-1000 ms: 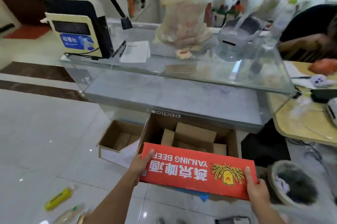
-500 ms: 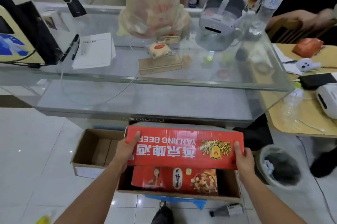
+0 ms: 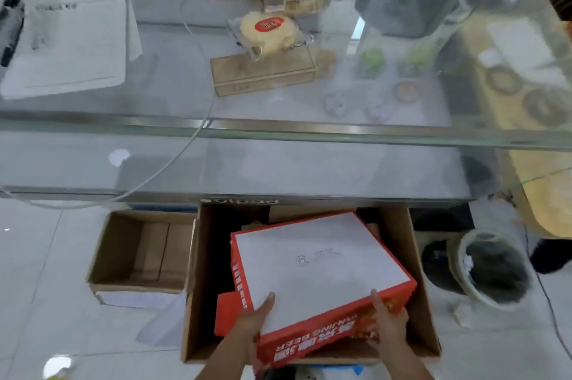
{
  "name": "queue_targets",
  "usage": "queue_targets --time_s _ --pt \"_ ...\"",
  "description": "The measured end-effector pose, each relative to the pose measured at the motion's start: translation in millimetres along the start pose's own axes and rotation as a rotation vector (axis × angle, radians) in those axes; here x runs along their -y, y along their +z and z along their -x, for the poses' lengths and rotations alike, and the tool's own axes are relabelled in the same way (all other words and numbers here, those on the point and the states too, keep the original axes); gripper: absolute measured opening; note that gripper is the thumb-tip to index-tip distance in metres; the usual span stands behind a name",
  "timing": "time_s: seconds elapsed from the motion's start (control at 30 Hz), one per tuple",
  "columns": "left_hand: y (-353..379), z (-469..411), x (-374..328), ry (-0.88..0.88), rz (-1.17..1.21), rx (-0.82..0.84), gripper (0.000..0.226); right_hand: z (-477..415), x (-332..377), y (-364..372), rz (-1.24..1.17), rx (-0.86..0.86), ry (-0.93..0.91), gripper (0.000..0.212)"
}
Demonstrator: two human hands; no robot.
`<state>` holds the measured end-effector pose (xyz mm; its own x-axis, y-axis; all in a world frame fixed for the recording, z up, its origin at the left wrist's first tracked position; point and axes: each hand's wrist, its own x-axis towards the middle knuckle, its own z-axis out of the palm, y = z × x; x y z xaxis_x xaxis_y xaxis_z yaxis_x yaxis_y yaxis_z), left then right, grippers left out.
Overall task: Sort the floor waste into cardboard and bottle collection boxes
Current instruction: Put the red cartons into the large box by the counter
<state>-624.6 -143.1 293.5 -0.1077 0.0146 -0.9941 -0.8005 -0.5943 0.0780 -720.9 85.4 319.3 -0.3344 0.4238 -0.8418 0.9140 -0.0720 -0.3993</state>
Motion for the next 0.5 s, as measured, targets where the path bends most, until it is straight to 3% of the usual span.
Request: queue_targets --time_s 0.07,0.13,0.27,0.5 --pt "8 -16 -3 0.003 0.025 -0.015 0.071 -19 13 3 -0.003 -0.047 0.000 0.097" --pt "8 -16 -10 0.020 0.016 -0.029 0.059 -35 20 5 0.039 -0.032 0.005 0.103" --pt "-19 -6 -13 0.215 -0.074 -0.075 0.036 -47 -4 6 0.047 0.015 0.062 0.106" --pt "-25 -39 -17 0.330 -0.101 -0.236 0.029 -58 -28 21 -0.009 -0.033 0.034 0.110"
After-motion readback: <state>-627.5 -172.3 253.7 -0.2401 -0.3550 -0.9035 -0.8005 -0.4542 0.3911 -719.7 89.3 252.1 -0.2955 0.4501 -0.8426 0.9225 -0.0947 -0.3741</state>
